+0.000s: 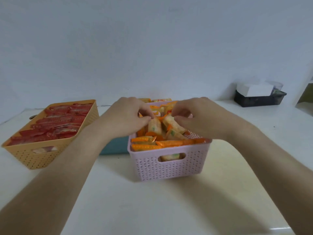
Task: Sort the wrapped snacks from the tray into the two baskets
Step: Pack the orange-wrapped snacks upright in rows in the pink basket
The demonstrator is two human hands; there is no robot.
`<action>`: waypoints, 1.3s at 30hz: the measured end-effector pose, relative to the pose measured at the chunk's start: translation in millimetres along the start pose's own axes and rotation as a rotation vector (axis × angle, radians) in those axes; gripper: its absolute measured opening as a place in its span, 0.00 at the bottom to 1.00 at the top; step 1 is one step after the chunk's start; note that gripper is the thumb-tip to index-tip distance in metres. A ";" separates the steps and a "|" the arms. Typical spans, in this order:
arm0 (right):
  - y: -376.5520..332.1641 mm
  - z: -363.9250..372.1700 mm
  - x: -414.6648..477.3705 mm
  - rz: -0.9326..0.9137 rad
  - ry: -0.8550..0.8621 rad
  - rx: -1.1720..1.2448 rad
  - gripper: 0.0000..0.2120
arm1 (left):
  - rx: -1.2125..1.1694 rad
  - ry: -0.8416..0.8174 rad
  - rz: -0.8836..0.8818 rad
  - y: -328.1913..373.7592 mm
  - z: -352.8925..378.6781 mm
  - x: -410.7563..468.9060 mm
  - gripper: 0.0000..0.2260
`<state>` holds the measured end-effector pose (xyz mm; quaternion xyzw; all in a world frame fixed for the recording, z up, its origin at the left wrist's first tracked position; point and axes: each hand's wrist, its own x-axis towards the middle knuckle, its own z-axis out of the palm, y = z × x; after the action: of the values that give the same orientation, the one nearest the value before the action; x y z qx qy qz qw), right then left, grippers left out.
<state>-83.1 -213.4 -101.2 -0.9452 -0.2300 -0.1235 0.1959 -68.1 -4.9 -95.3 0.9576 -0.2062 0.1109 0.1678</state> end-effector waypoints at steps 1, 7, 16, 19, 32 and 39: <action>1.3 -0.1 7.9 0.010 -0.053 -0.115 0.10 | 0.085 -0.012 0.005 0.0 4.3 8.2 0.08; 4.0 22.3 28.3 -0.071 -0.162 -0.450 0.15 | 0.274 -0.159 0.064 -3.6 30.7 32.8 0.11; 0.8 13.0 11.7 -0.107 -0.235 -0.262 0.08 | -0.012 -0.316 0.142 8.9 22.7 6.4 0.07; -4.7 10.5 6.6 -0.062 -0.274 -0.326 0.12 | -0.041 -0.370 0.140 11.6 21.2 -2.7 0.07; -15.0 47.2 -9.7 -0.050 -0.045 -0.362 0.13 | -0.014 -0.193 0.239 25.7 32.2 -42.7 0.10; -15.8 22.0 -34.2 0.035 -0.019 0.192 0.12 | 0.001 -0.024 0.207 24.9 35.8 -54.7 0.07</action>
<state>-117.1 -204.3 -127.0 -0.9272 -0.2259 -0.0885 0.2856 -122.4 -19.9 -136.7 0.9325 -0.3062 0.1162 0.1524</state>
